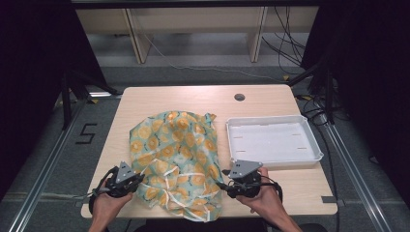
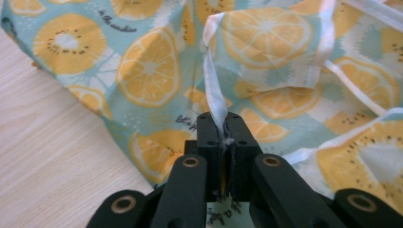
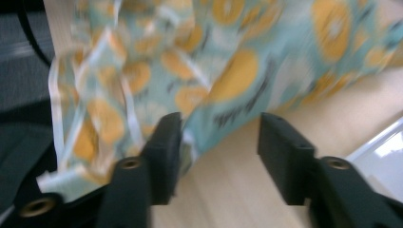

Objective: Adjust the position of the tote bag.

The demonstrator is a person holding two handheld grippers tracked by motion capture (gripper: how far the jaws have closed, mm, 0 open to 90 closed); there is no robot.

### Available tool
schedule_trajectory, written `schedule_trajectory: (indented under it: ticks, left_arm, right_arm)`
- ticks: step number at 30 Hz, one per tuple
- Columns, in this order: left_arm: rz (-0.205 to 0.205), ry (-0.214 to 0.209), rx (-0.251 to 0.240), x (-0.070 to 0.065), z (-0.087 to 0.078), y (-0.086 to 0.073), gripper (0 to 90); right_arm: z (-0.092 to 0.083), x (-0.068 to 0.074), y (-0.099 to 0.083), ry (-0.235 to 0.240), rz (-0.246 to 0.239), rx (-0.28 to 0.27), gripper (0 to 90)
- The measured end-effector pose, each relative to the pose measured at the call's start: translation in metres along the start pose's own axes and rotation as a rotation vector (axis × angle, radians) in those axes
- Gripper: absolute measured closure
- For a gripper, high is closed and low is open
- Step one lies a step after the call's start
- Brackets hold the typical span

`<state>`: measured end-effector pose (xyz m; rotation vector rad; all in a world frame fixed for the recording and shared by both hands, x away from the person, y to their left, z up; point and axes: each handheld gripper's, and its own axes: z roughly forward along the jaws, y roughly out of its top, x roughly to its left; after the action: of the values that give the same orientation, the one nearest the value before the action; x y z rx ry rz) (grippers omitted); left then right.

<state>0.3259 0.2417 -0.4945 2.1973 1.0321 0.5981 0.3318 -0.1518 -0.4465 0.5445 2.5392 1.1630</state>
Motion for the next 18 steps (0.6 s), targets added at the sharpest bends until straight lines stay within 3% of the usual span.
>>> schedule_trajectory:
  ticks: [1, 2, 5, 6, 7, 8, 9, 11, 12, 16, 17, 18]
  left_arm:
    - [0.016, 0.0, -0.002, 0.0, 0.0, 0.001, 85.5]
    - [0.016, 0.0, -0.002, 0.0, 0.0, 0.001, 85.3]
    - [-0.001, -0.008, -0.004, -0.001, 0.0, 0.0, 85.2]
    - [0.017, 0.0, 0.004, 0.0, -0.002, 0.001, 85.2]
    - [0.017, 0.0, 0.004, 0.0, -0.002, 0.001, 85.1]
    - [0.013, -0.001, 0.001, 0.0, -0.002, 0.0, 85.0]
    - [0.013, -0.001, 0.001, 0.0, -0.002, 0.0, 84.9]
    - [0.014, -0.003, 0.0, 0.001, -0.002, 0.0, 84.8]
    - [0.014, -0.004, 0.0, 0.001, -0.002, 0.0, 84.7]
    - [0.011, -0.005, -0.001, 0.001, -0.003, 0.001, 84.5]
    - [-0.014, 0.003, -0.016, -0.001, -0.001, 0.0, 84.4]
    - [-0.011, 0.005, -0.013, 0.0, -0.001, 0.0, 84.3]
  right_arm:
    - [-0.008, 0.002, 0.007, -0.004, 0.002, -0.075, 42.5]
    - [-0.008, 0.002, 0.007, -0.004, 0.002, -0.075, 42.5]
    - [-0.01, 0.01, 0.016, 0.075, -0.037, -0.12, 41.7]
    - [-0.001, 0.021, 0.02, 0.129, -0.082, -0.099, 41.1]
    - [-0.001, 0.021, 0.02, 0.129, -0.082, -0.099, 41.1]
    - [0.012, 0.032, 0.021, 0.173, -0.128, -0.046, 40.5]
    - [0.02, 0.035, 0.02, 0.198, -0.138, -0.019, 40.5]
    - [0.028, 0.038, 0.019, 0.218, -0.127, 0.01, 42.1]
    - [0.044, 0.04, 0.017, 0.247, -0.139, 0.059, 43.5]
    - [0.063, 0.04, 0.015, 0.297, -0.137, 0.112, 43.1]
    - [0.073, 0.041, 0.015, 0.326, -0.13, 0.14, 43.7]
    - [0.078, 0.042, 0.015, 0.331, -0.133, 0.156, 44.1]
